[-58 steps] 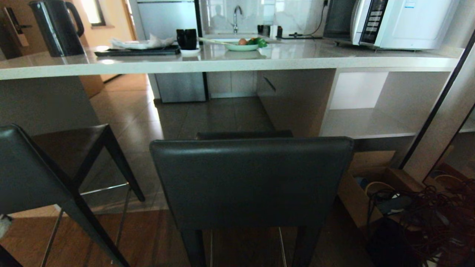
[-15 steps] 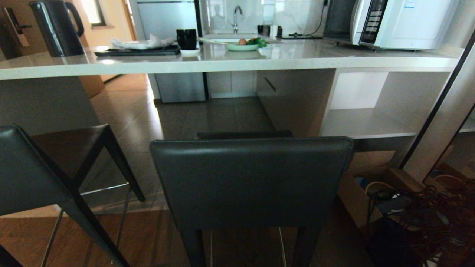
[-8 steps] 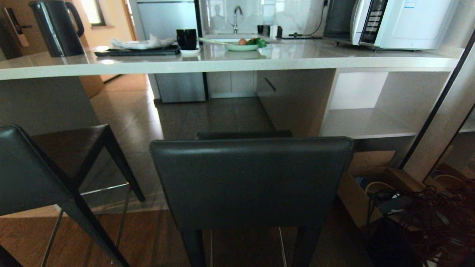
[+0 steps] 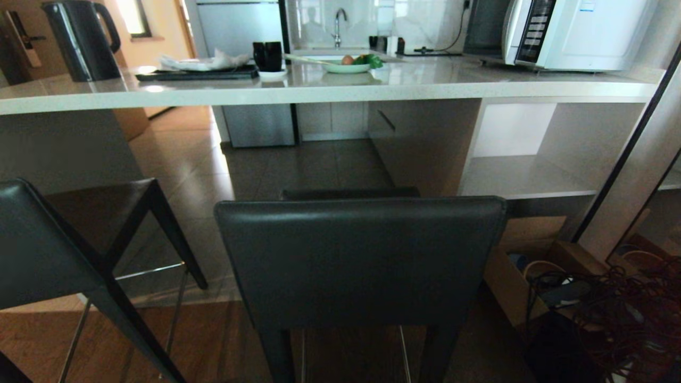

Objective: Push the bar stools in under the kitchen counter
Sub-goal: Push the gray chair back under the dining table

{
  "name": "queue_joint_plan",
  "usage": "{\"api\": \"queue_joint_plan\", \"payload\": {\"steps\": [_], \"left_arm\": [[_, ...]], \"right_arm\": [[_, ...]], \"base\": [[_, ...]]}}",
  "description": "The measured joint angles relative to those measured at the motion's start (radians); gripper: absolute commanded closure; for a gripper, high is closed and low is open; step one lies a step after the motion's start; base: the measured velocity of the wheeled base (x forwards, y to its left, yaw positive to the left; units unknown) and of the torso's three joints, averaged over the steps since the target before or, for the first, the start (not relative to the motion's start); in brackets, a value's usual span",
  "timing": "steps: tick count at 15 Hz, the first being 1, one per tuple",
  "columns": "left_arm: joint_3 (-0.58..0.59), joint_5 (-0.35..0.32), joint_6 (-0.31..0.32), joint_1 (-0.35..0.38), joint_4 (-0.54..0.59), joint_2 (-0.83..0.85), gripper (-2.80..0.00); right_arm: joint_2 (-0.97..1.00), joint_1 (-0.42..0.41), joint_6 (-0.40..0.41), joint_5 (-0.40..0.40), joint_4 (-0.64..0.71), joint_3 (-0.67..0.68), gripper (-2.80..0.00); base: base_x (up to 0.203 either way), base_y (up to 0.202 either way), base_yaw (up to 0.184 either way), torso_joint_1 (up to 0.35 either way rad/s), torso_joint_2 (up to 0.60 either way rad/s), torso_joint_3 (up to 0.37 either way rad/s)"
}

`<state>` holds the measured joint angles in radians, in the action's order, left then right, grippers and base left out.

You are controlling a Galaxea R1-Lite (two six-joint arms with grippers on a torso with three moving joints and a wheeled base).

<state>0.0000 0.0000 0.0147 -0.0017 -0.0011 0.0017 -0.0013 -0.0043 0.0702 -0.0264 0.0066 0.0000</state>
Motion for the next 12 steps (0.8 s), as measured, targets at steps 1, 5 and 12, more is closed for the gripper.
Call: {"api": "queue_joint_plan", "payload": {"steps": [1,5,12], "left_arm": [[0.000,0.000,0.000,0.000,0.000,0.000,0.00],[0.000,0.000,0.000,0.000,0.001,0.000,0.00],[0.000,0.002,-0.014,0.000,0.001,0.000,0.00]], "right_arm": [[0.000,0.001,0.000,0.000,0.000,0.000,0.00],[0.000,0.001,0.000,0.000,0.001,0.000,0.00],[0.000,0.003,-0.044,0.017,0.000,0.000,0.00]], "base": [[0.000,0.000,0.000,0.000,0.00,0.000],[0.000,0.000,0.000,0.000,0.00,0.000],[0.000,0.000,0.000,0.000,0.00,0.000]]}}
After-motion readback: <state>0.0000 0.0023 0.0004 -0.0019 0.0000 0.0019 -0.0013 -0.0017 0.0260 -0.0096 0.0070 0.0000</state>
